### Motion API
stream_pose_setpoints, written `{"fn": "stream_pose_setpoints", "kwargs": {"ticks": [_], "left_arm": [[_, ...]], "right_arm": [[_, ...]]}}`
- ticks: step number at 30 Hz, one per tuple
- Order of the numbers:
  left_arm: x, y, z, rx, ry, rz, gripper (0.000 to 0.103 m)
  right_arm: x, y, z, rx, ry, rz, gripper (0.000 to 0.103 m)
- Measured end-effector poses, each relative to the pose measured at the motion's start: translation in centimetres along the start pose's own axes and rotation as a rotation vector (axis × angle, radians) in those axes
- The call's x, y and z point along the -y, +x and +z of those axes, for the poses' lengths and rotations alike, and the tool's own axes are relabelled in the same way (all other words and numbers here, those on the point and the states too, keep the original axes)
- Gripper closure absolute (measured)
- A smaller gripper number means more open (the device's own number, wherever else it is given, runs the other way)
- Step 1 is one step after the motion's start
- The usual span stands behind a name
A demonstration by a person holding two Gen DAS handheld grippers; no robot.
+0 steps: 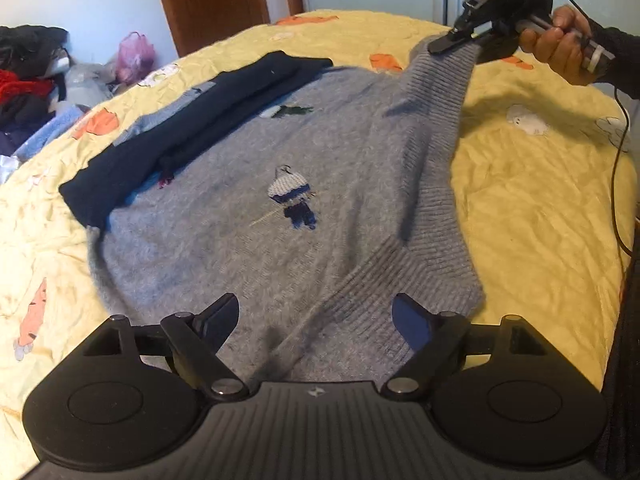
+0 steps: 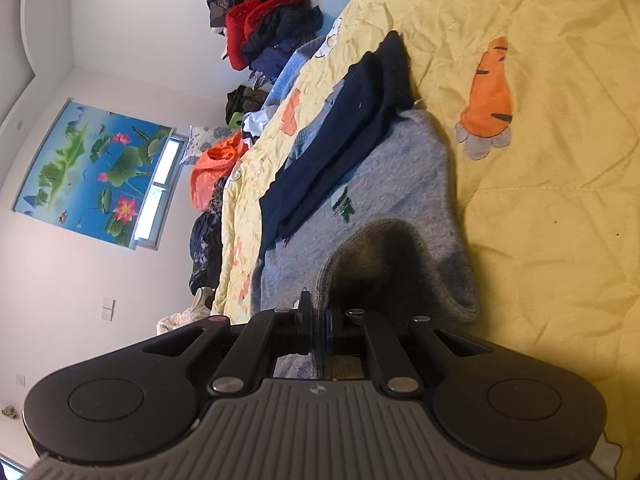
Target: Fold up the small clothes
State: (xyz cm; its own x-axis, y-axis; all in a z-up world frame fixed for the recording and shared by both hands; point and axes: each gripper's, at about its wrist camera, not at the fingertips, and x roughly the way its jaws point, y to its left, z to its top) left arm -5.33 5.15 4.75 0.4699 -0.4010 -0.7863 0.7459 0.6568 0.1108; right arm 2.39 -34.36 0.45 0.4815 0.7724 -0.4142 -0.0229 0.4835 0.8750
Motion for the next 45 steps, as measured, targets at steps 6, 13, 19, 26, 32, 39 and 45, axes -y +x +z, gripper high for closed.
{"fn": "stream_pose_setpoints", "kwargs": {"ticks": [6,13,19,26,32,39,45], "left_arm": [[0.5,1.3,-0.4,-0.055,0.003,0.027,0.085],[-0.2,-2.8,-0.5,0.108,-0.100,0.065,0.094],[-0.7,-1.3,-0.6,0.015,-0.117,-0.029,0.093],[2.2,-0.2,-0.1,0.020,0.069,0.072,0.024],[1.8,1.9,-0.4,-0.043,0.075,0.056,0.045],[1.8,1.0,-0.6,-0.003,-0.019,0.052,0.094],[0.5,-0.8,-0.5,0.085,-0.155,0.053,0.094]], "right_arm": [[-0.1,0.1,-0.1,-0.004,-0.003,-0.006,0.090],[-0.1,-0.4,-0.1,0.016,-0.004,0.009,0.090],[0.5,0.1,0.2,0.007,0.009,0.014,0.089],[0.5,0.1,-0.1,0.001,0.012,0.025,0.087],[0.6,0.0,-0.4,0.004,0.014,0.022,0.087],[0.5,0.1,-0.7,-0.009,0.011,0.024,0.087],[0.6,-0.3,-0.4,0.028,0.022,0.012,0.087]]}}
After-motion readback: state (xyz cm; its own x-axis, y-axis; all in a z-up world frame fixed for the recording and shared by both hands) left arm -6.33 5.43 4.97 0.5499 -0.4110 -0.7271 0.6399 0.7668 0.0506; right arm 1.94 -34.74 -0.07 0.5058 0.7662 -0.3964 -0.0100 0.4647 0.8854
